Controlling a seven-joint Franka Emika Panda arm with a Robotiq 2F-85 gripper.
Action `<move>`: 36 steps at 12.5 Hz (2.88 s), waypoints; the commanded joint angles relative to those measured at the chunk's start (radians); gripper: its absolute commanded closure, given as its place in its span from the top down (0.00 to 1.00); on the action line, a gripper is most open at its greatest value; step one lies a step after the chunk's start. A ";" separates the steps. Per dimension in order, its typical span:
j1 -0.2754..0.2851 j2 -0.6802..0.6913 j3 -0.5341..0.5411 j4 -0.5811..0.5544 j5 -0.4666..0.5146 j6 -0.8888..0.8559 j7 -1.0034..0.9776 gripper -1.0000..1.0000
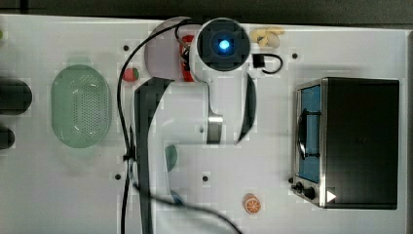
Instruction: Pick ketchup from plate and place it on table.
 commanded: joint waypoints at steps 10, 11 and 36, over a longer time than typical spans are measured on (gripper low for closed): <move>0.039 0.418 0.016 0.183 -0.028 0.254 -0.454 1.00; 0.039 0.438 0.015 0.188 -0.056 0.255 -0.454 1.00; 0.028 0.227 0.000 0.108 -0.113 0.241 -0.450 0.61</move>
